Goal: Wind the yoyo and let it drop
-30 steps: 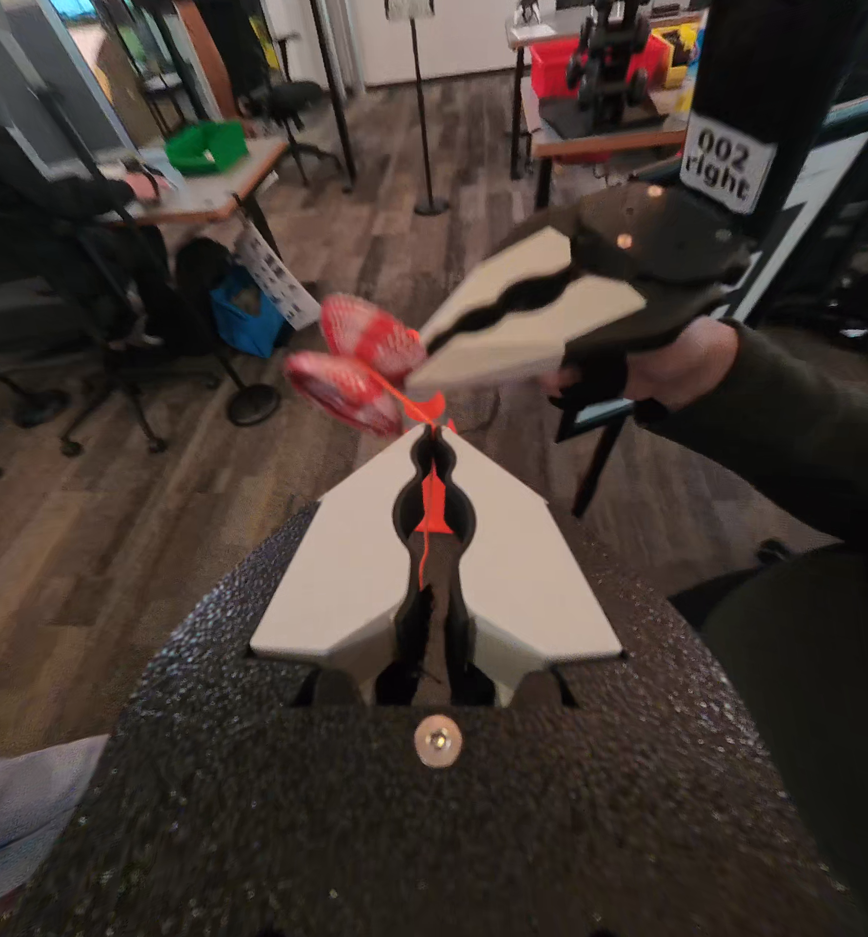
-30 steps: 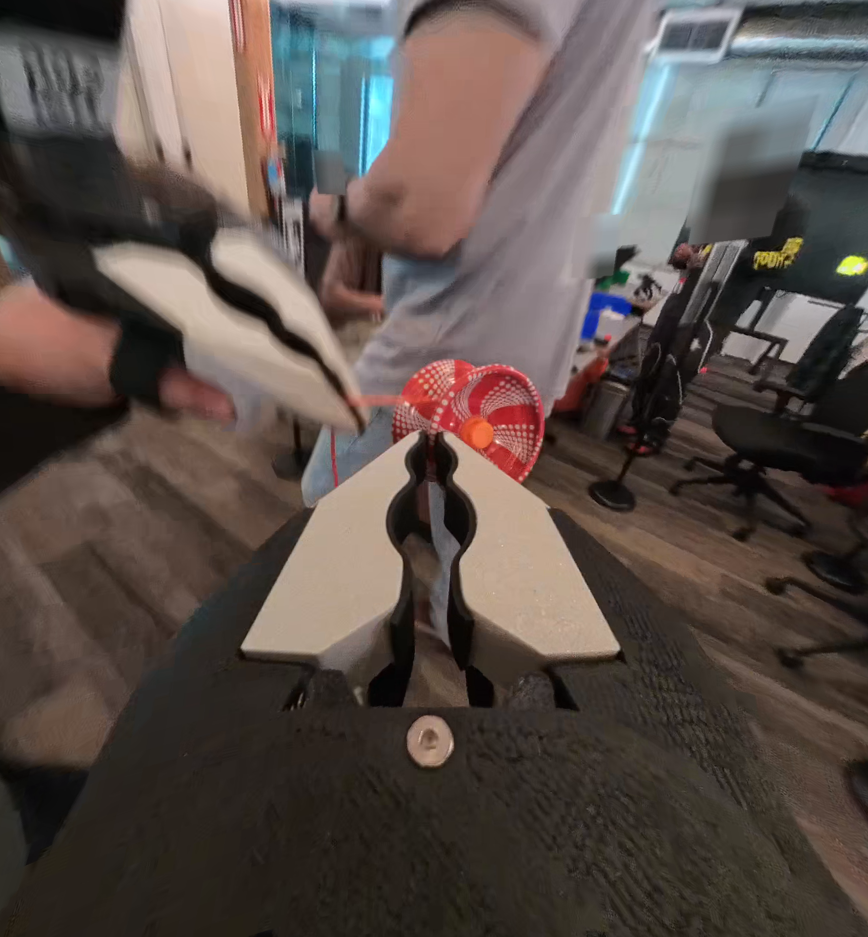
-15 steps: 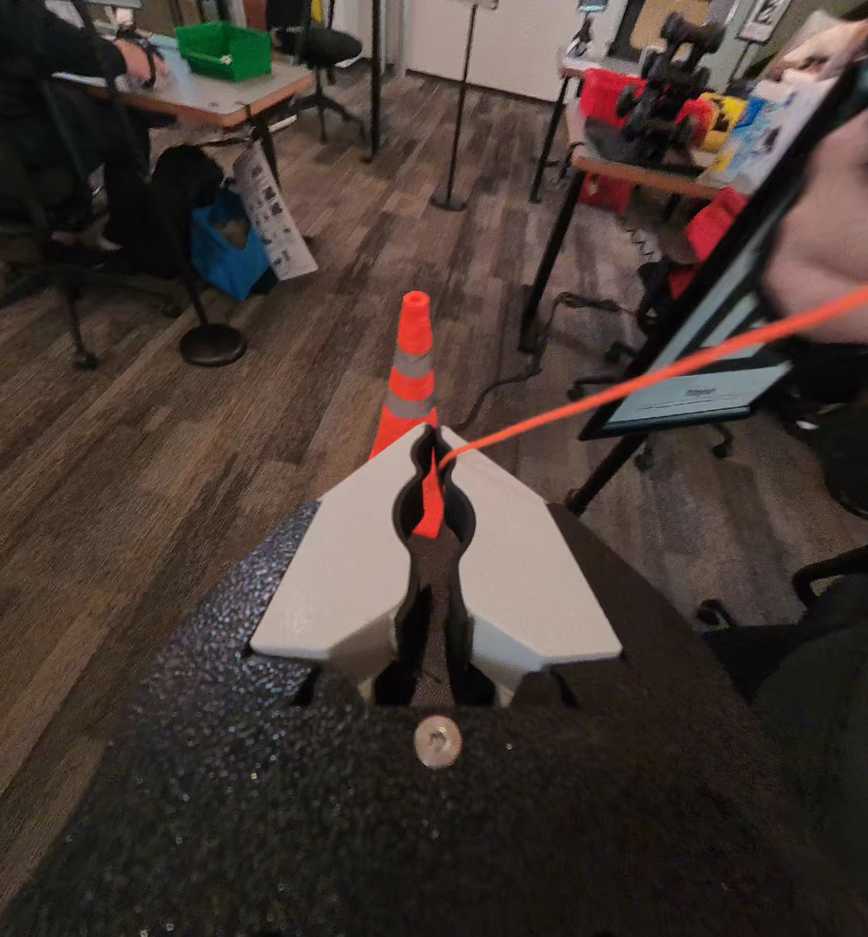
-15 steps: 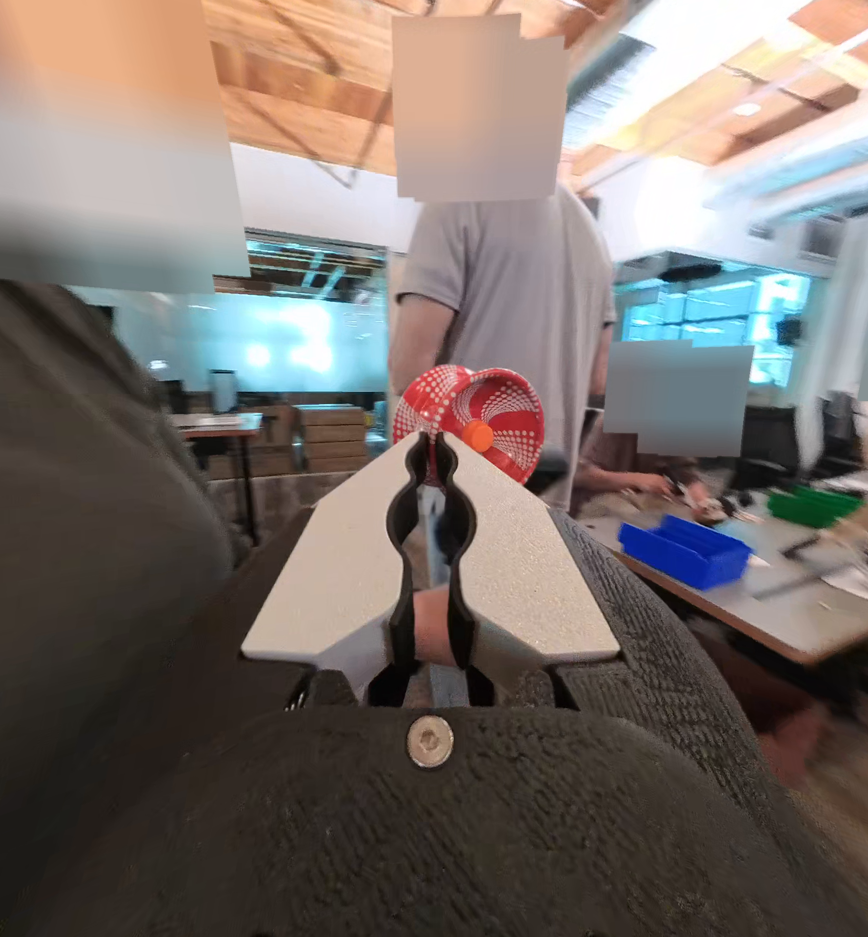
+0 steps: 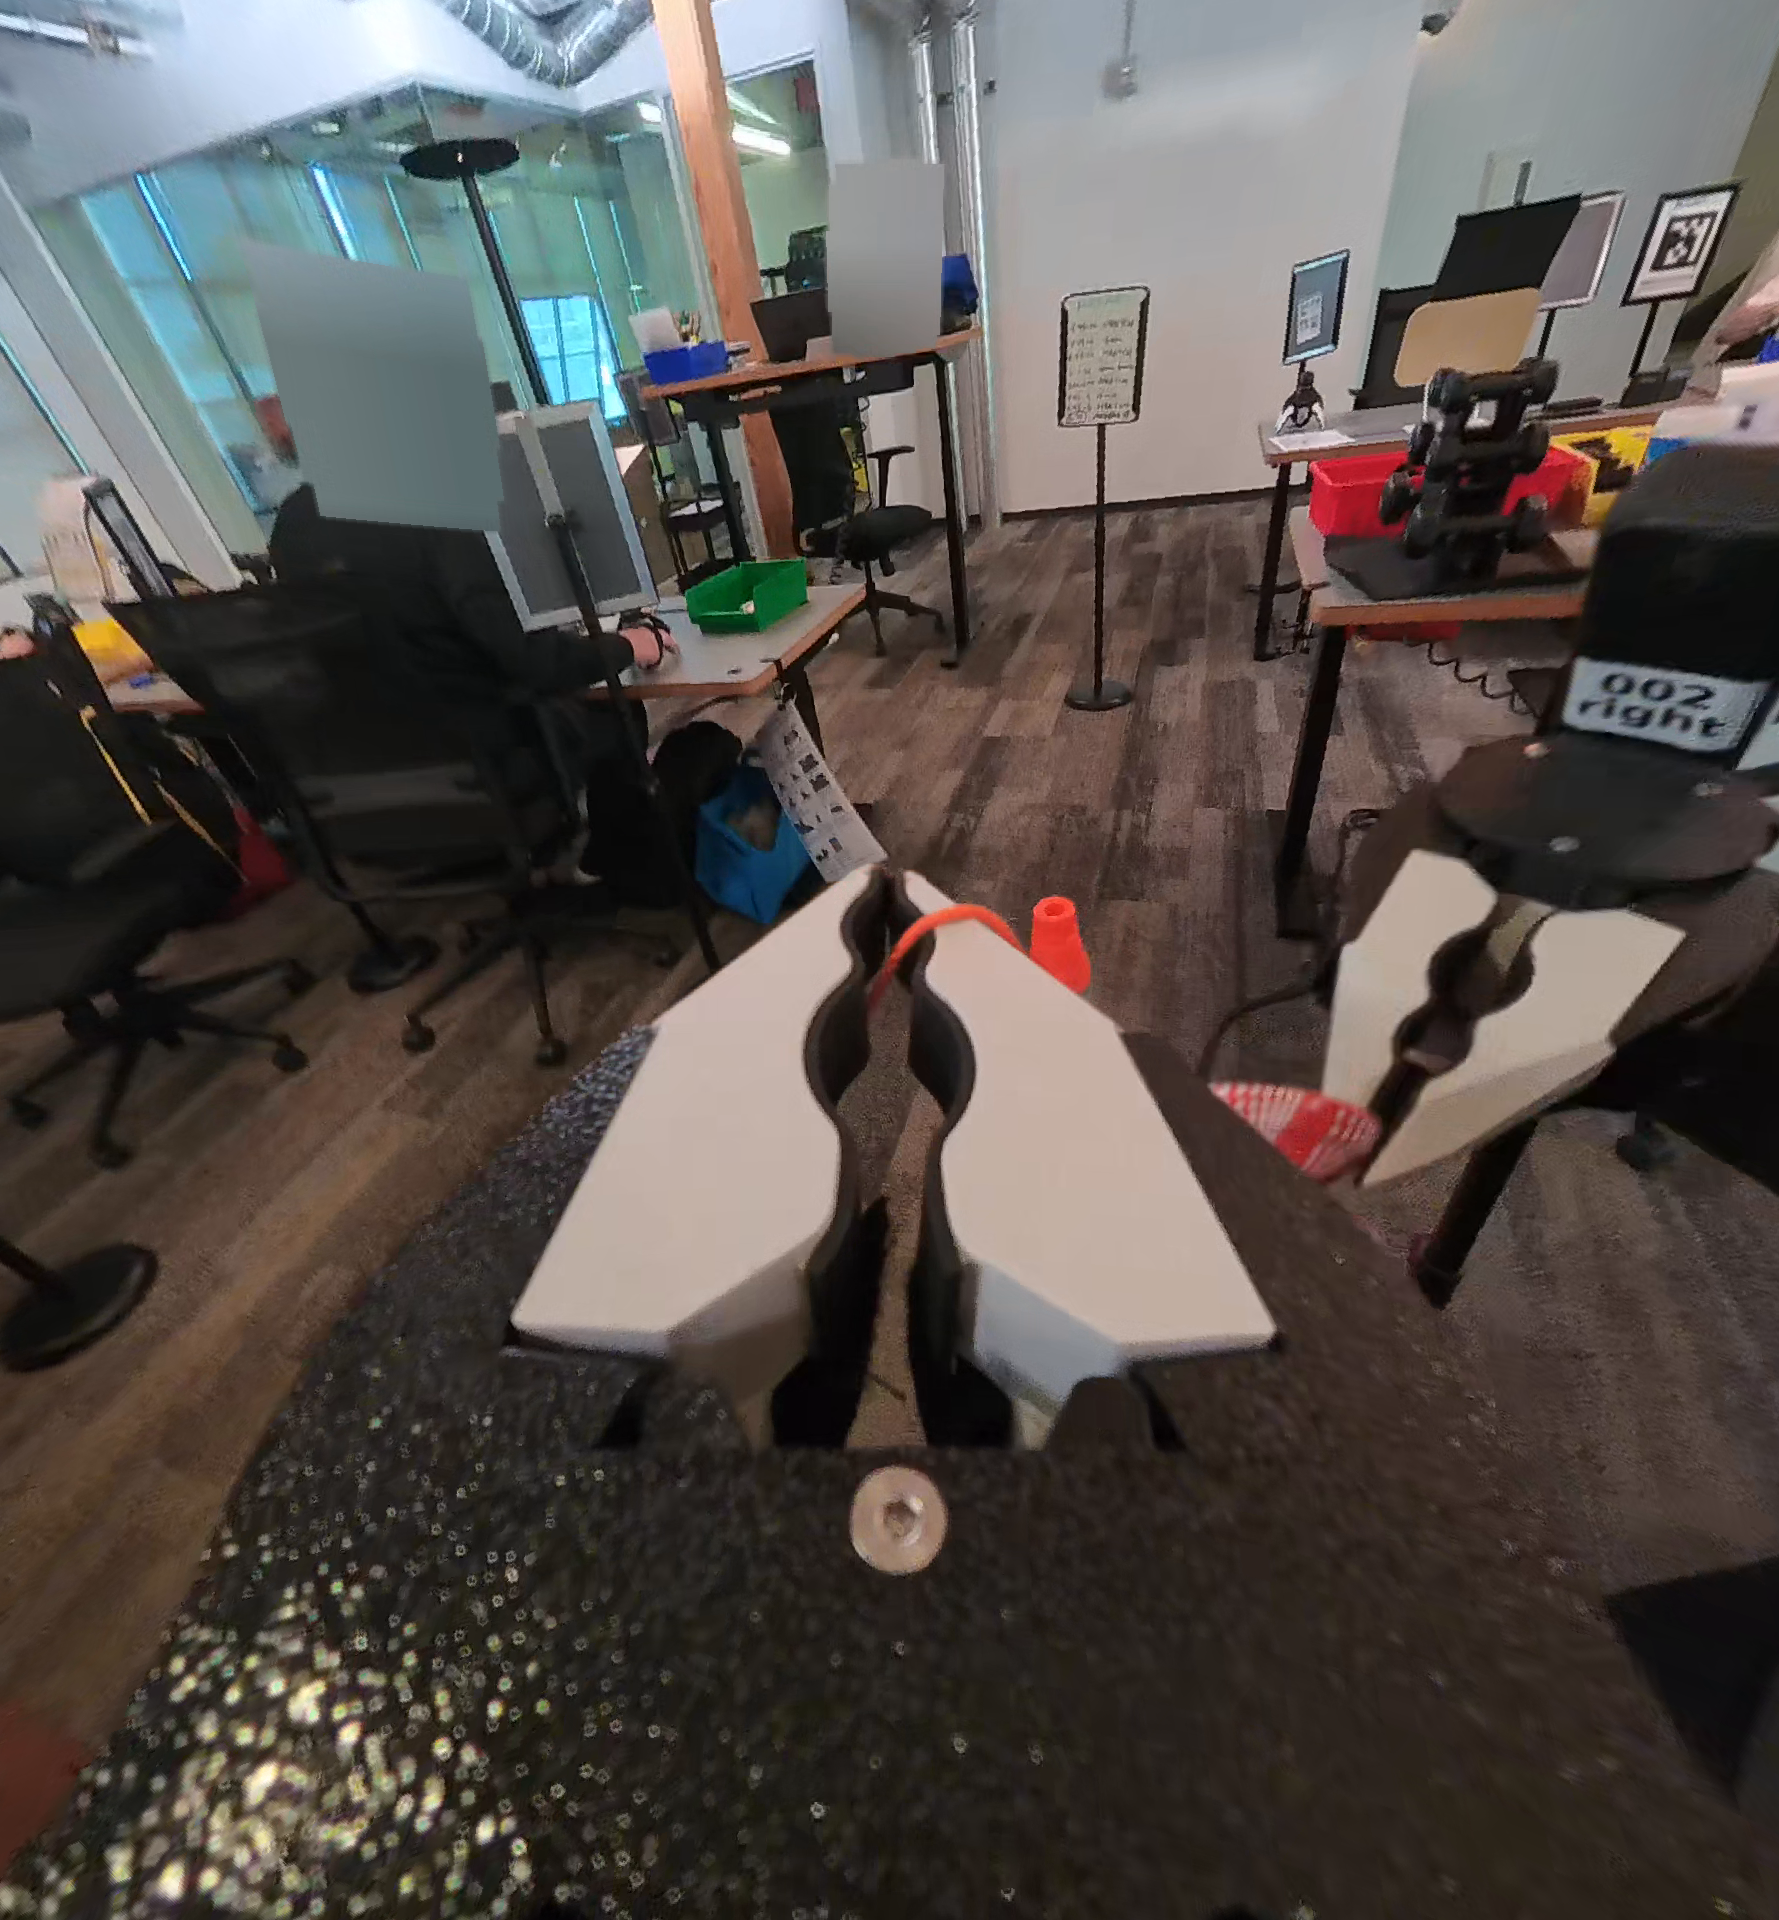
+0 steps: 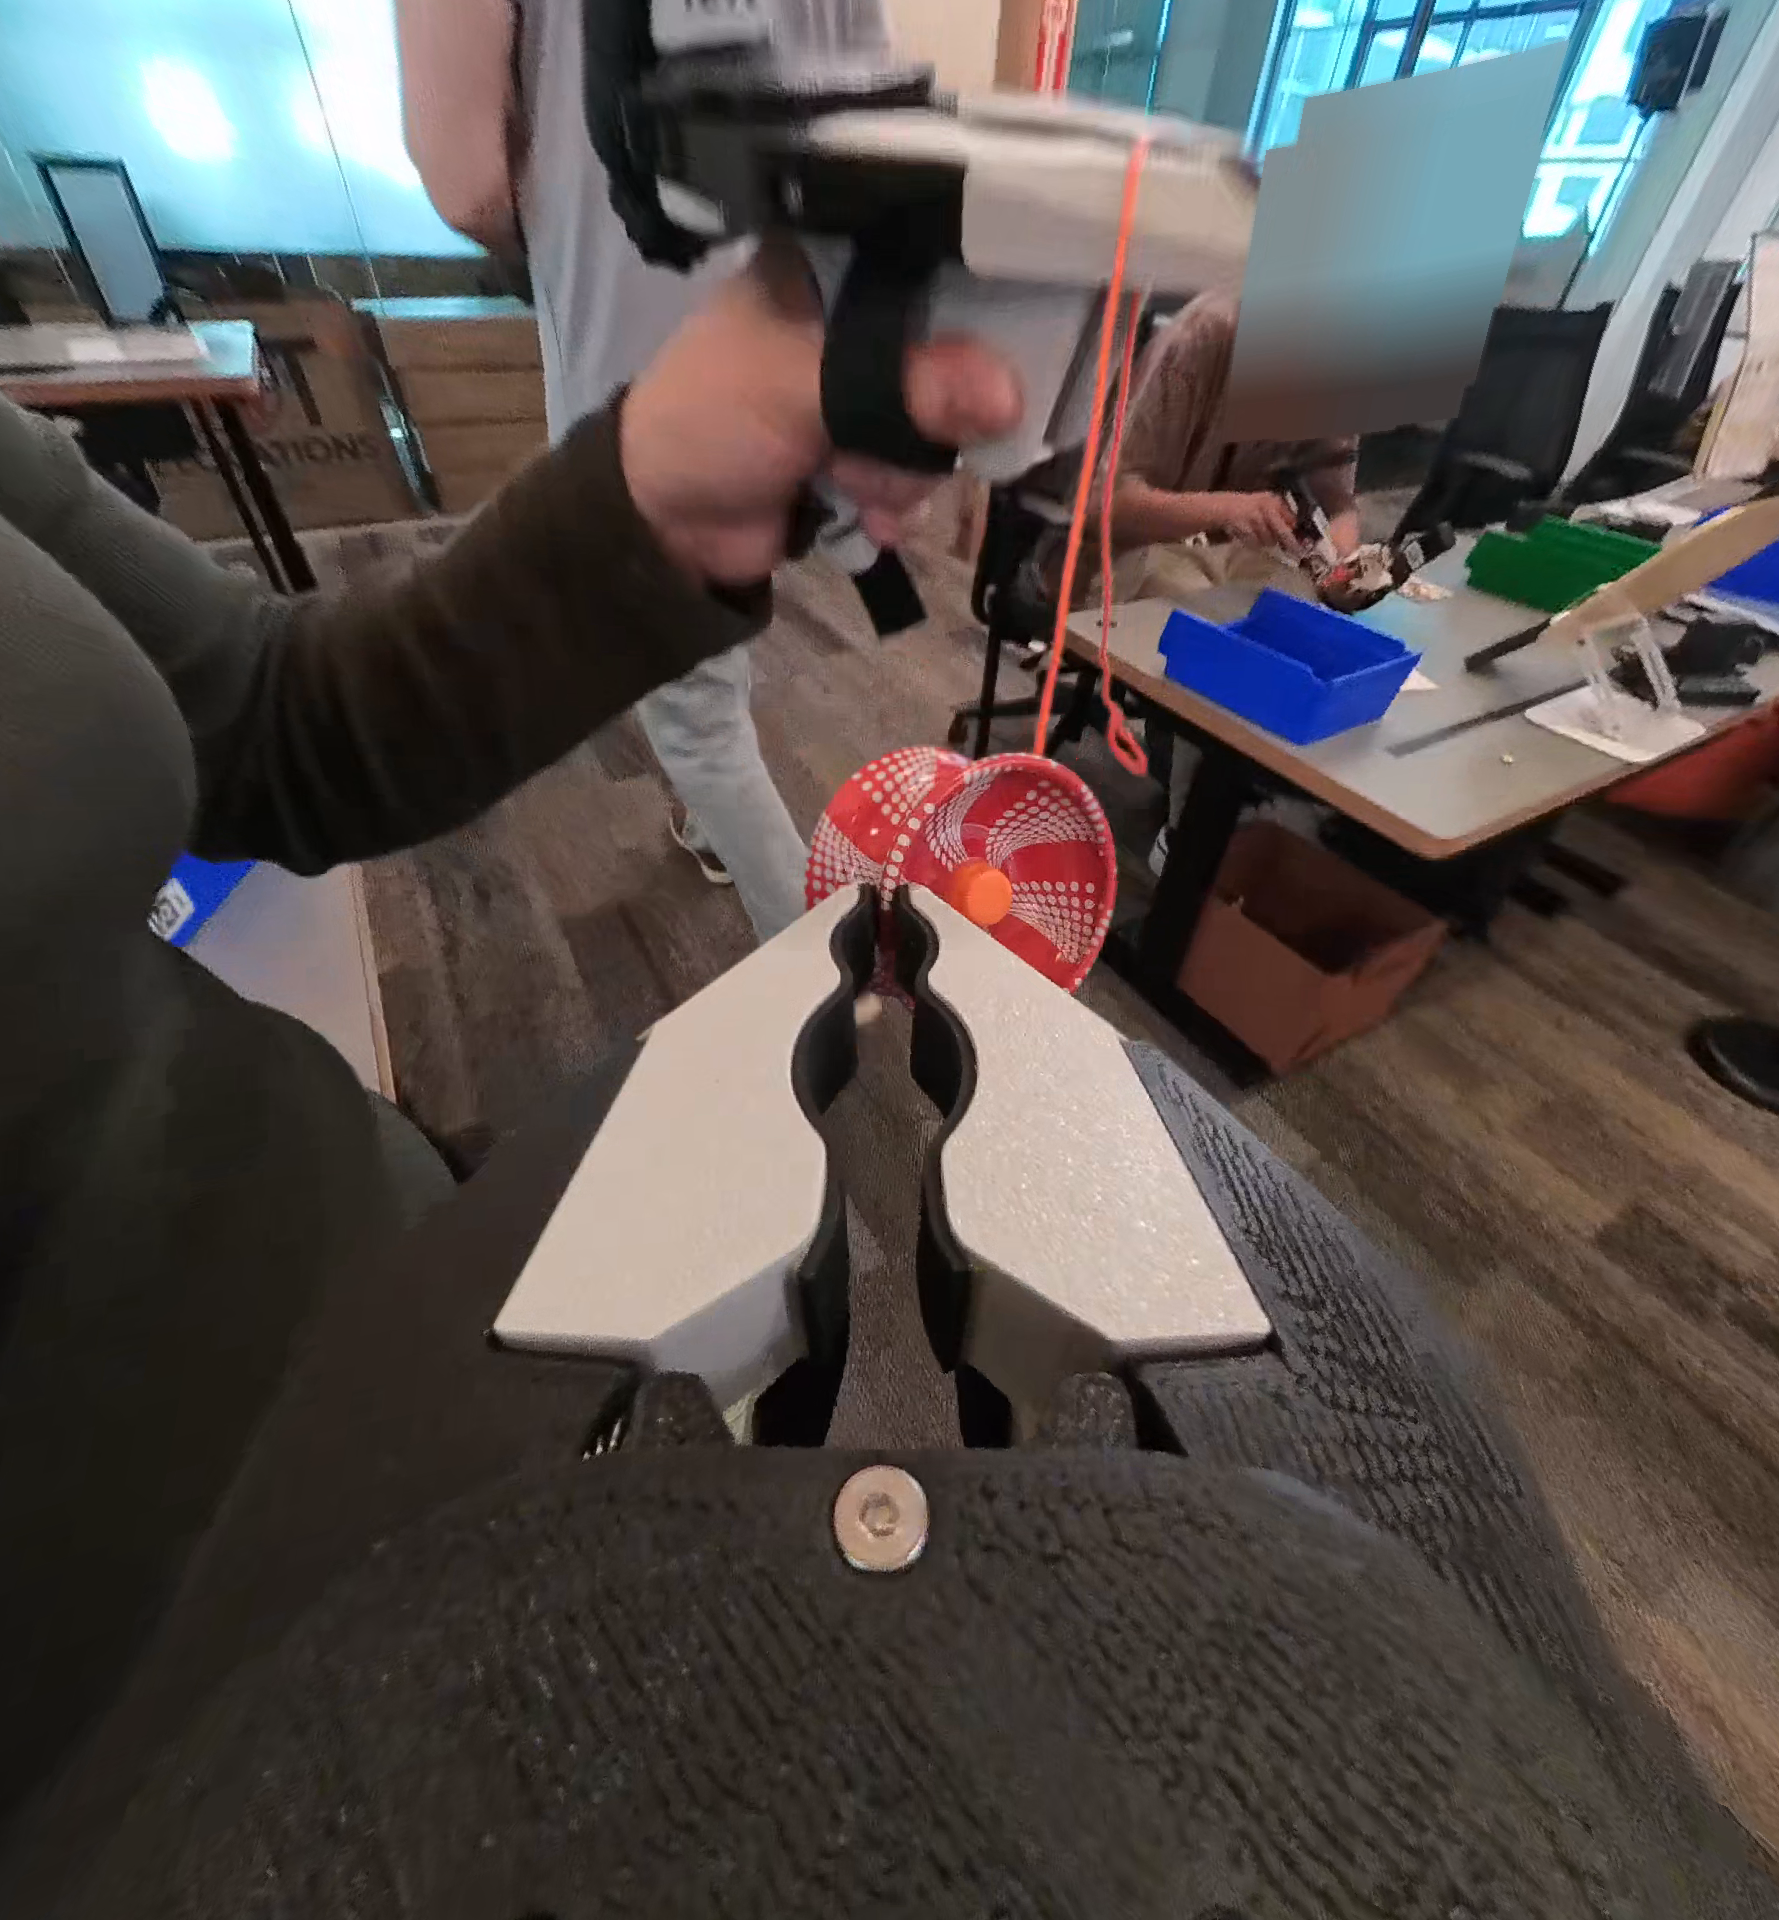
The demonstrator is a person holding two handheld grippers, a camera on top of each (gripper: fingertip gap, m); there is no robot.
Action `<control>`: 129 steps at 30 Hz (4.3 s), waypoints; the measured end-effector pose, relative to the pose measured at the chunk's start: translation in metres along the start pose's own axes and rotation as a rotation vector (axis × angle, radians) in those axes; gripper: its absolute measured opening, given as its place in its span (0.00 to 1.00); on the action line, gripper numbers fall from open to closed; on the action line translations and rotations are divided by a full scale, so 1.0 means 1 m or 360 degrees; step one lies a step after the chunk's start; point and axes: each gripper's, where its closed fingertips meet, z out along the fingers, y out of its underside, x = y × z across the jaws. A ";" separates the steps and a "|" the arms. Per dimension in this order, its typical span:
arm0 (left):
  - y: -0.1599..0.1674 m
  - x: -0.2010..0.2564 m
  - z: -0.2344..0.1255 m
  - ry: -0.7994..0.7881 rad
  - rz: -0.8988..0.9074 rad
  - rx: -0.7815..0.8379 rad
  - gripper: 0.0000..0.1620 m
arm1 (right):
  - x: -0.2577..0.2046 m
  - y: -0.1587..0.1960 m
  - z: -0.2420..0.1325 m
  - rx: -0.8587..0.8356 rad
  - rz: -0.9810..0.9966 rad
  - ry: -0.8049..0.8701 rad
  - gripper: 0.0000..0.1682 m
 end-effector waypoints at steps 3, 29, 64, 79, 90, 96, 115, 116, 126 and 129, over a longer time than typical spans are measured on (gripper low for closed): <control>-0.012 0.015 -0.001 0.0080 0.0020 0.0027 0.00 | 0.007 0.008 0.012 -0.0064 0.0001 0.0055 0.01; 0.030 0.031 -0.007 0.0269 -0.0297 -0.0154 0.00 | -0.006 -0.004 0.009 0.0006 0.0103 -0.0029 0.00; 0.085 0.096 -0.002 0.0559 -0.0435 -0.0565 0.00 | -0.016 -0.069 -0.004 0.0567 -0.0006 -0.0023 0.00; 0.032 0.111 -0.028 0.0593 -0.0232 -0.0431 0.00 | 0.013 -0.039 0.005 0.0210 -0.0175 0.0327 0.00; 0.071 0.079 -0.006 0.0458 -0.0282 -0.0464 0.00 | -0.030 -0.056 0.004 0.0418 -0.0209 -0.0080 0.01; 0.054 0.076 -0.013 0.0334 0.0589 -0.0482 0.00 | -0.039 -0.055 -0.010 0.0395 -0.0323 -0.0133 0.01; 0.102 -0.011 -0.034 -0.0313 -0.0361 -0.0595 0.13 | 0.028 -0.063 0.000 0.0574 -0.0061 0.0363 0.00; 0.095 -0.012 -0.037 -0.0306 -0.0497 -0.0484 0.18 | 0.031 -0.062 0.003 0.0567 -0.0088 0.0393 0.00; 0.013 0.032 -0.027 0.0109 -0.0892 0.0030 0.70 | 0.029 -0.061 0.049 0.0494 -0.0620 0.0630 0.01; 0.004 0.027 -0.022 0.0042 -0.0825 -0.0010 0.66 | 0.021 -0.064 0.063 0.0463 -0.0881 0.0690 0.00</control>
